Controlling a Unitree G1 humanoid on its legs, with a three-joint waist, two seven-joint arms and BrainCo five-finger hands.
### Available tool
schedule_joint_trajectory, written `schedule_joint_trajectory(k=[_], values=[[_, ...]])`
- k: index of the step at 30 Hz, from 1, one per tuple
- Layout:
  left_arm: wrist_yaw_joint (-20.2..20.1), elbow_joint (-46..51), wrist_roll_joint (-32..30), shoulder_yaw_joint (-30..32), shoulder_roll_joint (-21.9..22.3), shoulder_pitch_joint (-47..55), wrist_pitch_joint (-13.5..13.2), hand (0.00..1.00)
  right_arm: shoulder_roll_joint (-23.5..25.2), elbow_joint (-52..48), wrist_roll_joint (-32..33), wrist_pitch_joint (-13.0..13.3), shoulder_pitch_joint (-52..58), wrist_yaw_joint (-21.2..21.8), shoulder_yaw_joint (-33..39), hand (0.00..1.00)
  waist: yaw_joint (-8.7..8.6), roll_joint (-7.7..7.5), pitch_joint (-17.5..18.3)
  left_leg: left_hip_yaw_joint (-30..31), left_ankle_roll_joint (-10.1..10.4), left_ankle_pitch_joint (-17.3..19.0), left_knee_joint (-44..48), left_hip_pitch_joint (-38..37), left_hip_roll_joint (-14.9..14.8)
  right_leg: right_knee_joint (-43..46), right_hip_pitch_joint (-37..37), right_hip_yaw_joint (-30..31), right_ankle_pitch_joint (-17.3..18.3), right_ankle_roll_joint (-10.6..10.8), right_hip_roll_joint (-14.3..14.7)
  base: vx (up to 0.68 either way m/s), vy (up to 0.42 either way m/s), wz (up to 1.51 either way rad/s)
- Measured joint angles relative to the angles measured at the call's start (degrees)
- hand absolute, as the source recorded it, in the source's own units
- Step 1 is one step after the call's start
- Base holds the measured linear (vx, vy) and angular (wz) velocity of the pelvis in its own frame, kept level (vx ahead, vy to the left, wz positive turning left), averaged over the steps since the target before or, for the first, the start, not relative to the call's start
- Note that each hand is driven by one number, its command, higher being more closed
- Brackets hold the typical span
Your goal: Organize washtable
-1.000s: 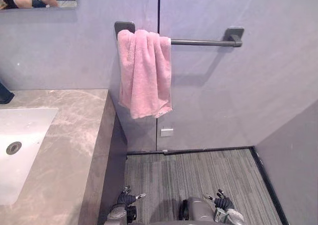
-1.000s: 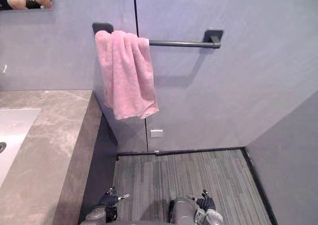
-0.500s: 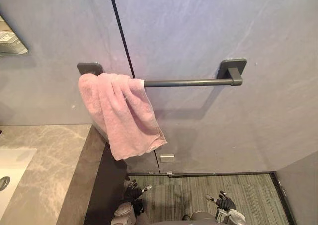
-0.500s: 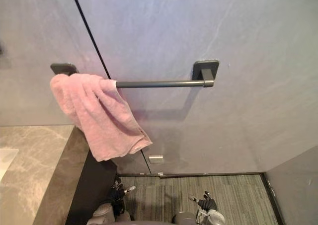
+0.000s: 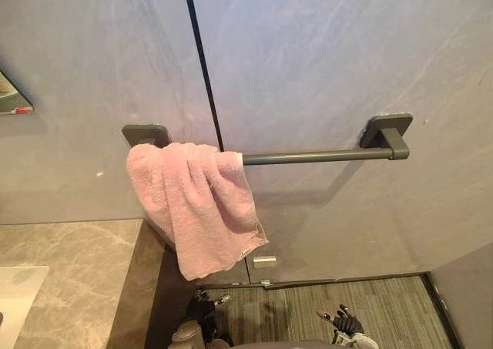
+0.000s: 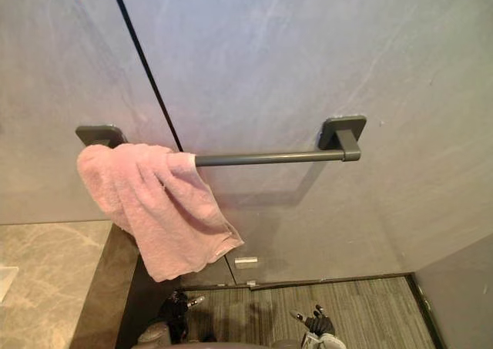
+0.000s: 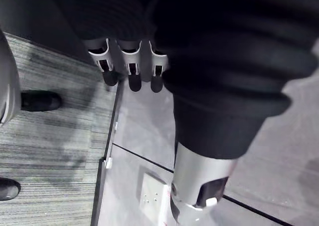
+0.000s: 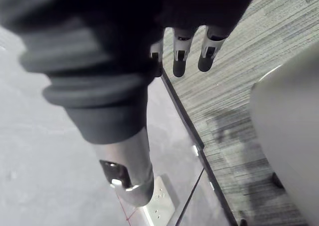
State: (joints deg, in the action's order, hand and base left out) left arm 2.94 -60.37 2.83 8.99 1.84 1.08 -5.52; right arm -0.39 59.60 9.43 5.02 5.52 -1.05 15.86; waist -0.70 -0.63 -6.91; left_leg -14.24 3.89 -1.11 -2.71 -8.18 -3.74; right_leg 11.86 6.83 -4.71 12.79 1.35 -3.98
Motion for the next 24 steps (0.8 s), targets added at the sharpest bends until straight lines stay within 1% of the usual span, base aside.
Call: schedule_joint_trajectory(k=[3,5,7,10,13,14,16,17,18,21,24], values=[[0.5,-0.3,0.3,-0.7,-0.3,0.0,-0.1,0.00,-0.5,0.9,0.0,0.0,-0.2,0.0,0.0,0.00,-0.06,-0.04,0.0,0.5,0.1,-1.1,-1.9,-0.6,0.0,-0.1,-0.1,0.0,-0.1,-0.1,0.5,-0.05,-0.051,0.04],[1.1,-0.7,1.2,-1.7,-0.6,0.0,-0.2,0.00,-1.0,1.0,0.0,0.1,-0.2,-0.1,0.0,0.00,-0.11,-0.10,0.0,1.2,-0.2,-1.4,-2.6,-0.6,0.1,-0.2,-0.1,-0.2,-0.2,-0.2,0.8,-0.05,-0.040,0.09],[1.5,-0.7,1.7,-2.6,-1.0,0.0,-1.1,0.00,-1.3,2.0,0.1,0.3,-0.3,-0.3,0.0,0.00,-0.05,-0.40,-0.2,1.9,-0.3,-1.5,-2.6,-0.5,0.5,-0.3,-0.1,-0.4,-0.3,-0.1,0.6,-0.04,-0.009,0.10],[3.2,-0.4,2.2,-3.4,-1.5,0.2,-1.6,0.00,-1.8,2.1,0.1,0.9,-0.4,-0.4,-0.1,0.00,-0.10,-0.51,0.0,3.4,-0.7,-1.8,-2.6,0.1,1.1,-1.0,0.1,-1.5,-0.4,0.2,0.1,-0.04,0.012,0.19],[4.0,2.2,3.2,-4.5,-2.1,1.3,-1.9,0.00,-1.8,2.1,0.1,0.9,-0.3,-0.7,-0.5,0.00,0.05,-0.79,-0.1,4.1,-0.9,-1.9,-2.7,0.4,1.3,-1.1,0.1,-2.0,-0.4,0.2,-0.1,-0.02,0.005,0.15],[4.7,5.2,3.8,-5.0,-2.3,3.0,-1.9,0.00,-1.8,2.0,0.1,1.1,-0.2,-1.3,-0.7,0.00,0.02,-0.89,-0.1,4.7,-0.9,-2.0,-2.7,0.5,1.5,-1.2,0.3,-2.4,-0.4,0.2,-0.3,0.00,0.001,0.20],[5.0,10.7,4.4,-5.8,-2.4,6.0,-2.1,0.00,-1.9,1.7,0.2,1.3,0.2,-1.5,-1.2,0.00,0.02,-0.93,-0.2,5.5,-0.9,-2.0,-2.7,0.4,1.8,-1.5,1.1,-3.2,-0.4,0.3,-0.5,0.01,-0.005,0.23],[5.1,15.5,5.2,-6.7,-2.6,8.0,-2.3,0.00,-1.9,1.1,0.2,1.3,0.7,-1.6,-1.2,0.00,0.11,-0.94,-0.2,5.9,-1.0,-2.0,-2.7,0.5,1.9,-1.7,1.2,-3.5,-0.3,0.4,-0.6,0.00,-0.013,0.23],[5.3,19.9,5.6,-7.2,-2.7,9.7,-2.5,0.00,-1.9,0.2,0.2,1.3,1.3,-1.6,-1.4,0.00,0.43,-0.85,-0.2,6.3,-1.0,-2.1,-2.7,0.6,1.9,-1.7,1.4,-4.0,-0.2,0.4,-0.7,0.00,-0.020,0.20],[5.9,28.6,6.1,-7.9,-2.6,12.2,-2.7,0.00,-1.9,-2.2,0.1,1.4,2.8,-1.6,-3.1,0.00,1.42,-0.37,-0.3,6.8,-1.0,-2.1,-2.8,0.5,2.0,-1.7,1.9,-4.7,0.0,0.5,-0.7,-0.01,-0.025,0.13],[5.9,36.4,6.7,-8.6,-2.6,13.8,-3.7,0.00,-1.8,-3.9,0.2,1.3,3.3,-1.6,-4.8,0.00,1.50,-0.21,-0.3,7.0,-1.0,-2.1,-2.8,0.5,1.9,-1.6,1.9,-5.0,0.3,0.4,-0.7,-0.01,-0.030,0.04]])
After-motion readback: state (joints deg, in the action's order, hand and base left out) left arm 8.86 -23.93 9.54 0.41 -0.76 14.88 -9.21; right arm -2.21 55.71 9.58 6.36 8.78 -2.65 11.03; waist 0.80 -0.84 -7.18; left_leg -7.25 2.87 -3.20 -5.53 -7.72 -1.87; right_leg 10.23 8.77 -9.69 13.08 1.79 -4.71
